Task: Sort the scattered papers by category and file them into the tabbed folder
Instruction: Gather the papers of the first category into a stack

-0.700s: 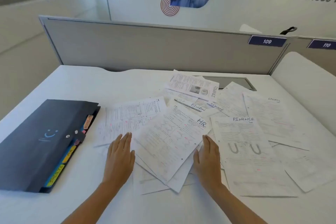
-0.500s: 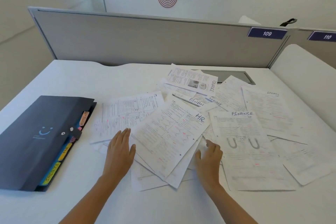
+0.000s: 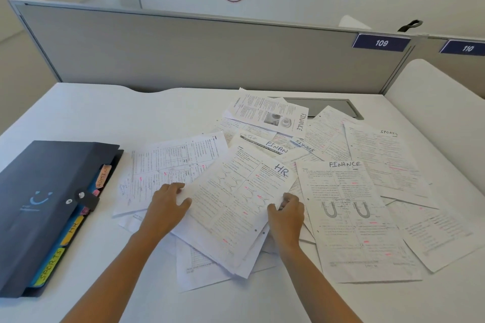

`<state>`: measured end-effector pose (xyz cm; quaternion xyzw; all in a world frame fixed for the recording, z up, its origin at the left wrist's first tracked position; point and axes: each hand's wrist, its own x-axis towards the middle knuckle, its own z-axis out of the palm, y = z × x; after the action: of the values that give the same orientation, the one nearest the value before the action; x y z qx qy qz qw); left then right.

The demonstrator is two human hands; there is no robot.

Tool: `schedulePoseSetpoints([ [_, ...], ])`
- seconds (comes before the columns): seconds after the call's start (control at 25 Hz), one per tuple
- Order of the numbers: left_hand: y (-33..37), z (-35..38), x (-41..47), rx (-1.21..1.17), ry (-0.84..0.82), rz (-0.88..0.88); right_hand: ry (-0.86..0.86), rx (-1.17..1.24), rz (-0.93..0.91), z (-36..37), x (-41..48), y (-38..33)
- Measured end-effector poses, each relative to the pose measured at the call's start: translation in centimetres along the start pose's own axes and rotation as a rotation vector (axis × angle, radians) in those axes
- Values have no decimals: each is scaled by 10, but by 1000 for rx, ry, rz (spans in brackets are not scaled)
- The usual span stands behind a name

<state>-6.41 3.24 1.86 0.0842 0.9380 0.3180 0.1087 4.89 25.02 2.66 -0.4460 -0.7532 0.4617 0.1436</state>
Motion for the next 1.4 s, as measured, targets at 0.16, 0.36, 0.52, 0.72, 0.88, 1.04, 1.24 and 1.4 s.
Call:
schedulePoseSetpoints([
  [0.16,3,-9,-2,-52,-28,-96,-36,31,19,0,1,-9],
  [0.36,4,-4,-8,-38,38,-110,-50,31,105,1,-7,-3],
  [0.52,13,5,-15,-84,41,-154,-80,298,226,1,-10,-5],
  [0.72,20,5,-29,-190,15,-201,81,174,50,-3,-18,-2],
  [0.88,20,1,-44,-264,78,-192,157,99,-80,-16,-13,-4],
  [1.04,11,-10,-43,-381,60,-251,61,125,-153,-16,-18,-17],
  [1.24,9,-47,-55,-754,4,-367,-193,358,-43,1,-30,-24],
  [1.4,5,-57,-68,-1151,12,-631,-283,326,-70,7,-35,-23],
])
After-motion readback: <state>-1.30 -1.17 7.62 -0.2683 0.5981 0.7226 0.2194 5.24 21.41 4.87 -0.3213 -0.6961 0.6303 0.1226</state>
